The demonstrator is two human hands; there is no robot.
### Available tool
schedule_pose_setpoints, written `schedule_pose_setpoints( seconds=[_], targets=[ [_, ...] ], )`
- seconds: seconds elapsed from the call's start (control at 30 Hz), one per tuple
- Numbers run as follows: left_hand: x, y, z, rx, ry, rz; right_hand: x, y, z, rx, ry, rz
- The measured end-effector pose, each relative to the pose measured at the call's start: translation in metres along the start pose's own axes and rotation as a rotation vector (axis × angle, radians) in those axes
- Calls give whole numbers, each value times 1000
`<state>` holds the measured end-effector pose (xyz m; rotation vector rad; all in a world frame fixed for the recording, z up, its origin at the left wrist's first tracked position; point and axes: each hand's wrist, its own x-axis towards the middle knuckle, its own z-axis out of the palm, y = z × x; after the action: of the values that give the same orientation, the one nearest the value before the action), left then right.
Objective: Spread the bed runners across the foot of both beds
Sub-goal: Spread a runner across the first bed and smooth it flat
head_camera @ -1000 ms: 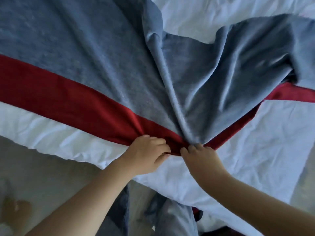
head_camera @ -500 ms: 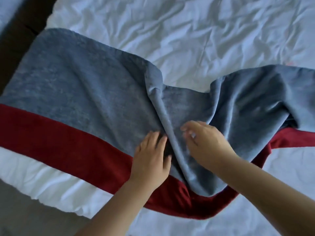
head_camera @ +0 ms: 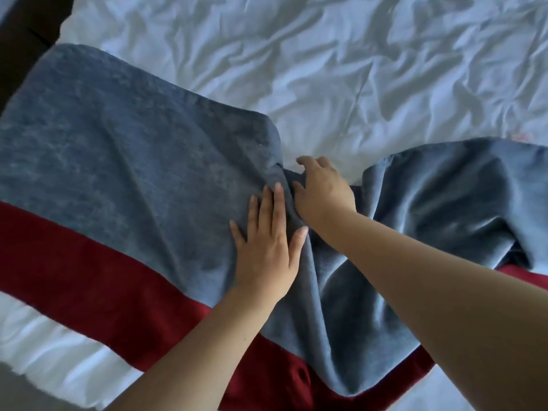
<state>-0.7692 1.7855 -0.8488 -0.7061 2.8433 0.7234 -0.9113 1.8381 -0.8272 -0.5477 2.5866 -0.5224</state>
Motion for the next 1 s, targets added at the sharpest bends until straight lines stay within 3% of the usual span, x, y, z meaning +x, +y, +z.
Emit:
schedule_pose_setpoints(
  seconds=[0.23,0.37,0.53,0.63,0.87,1.0],
  targets=[
    [36,-9,-25,-14,-35,8,28,9,-16,283,305,142],
    [50,-15,-22,21,-139,-8,66,15,-45,392,416,225],
    [53,-11,-3,139,-219,-30,54,44,-16,48,206,-5],
    [59,-6,3,141,-243,-81,39,58,2,-58,75,31],
    [66,3,1,124,-259,-123,32,33,-5,-288,53,-73],
    [46,14,11,246,-232,-33,29,-7,14,-361,106,-398]
  ],
)
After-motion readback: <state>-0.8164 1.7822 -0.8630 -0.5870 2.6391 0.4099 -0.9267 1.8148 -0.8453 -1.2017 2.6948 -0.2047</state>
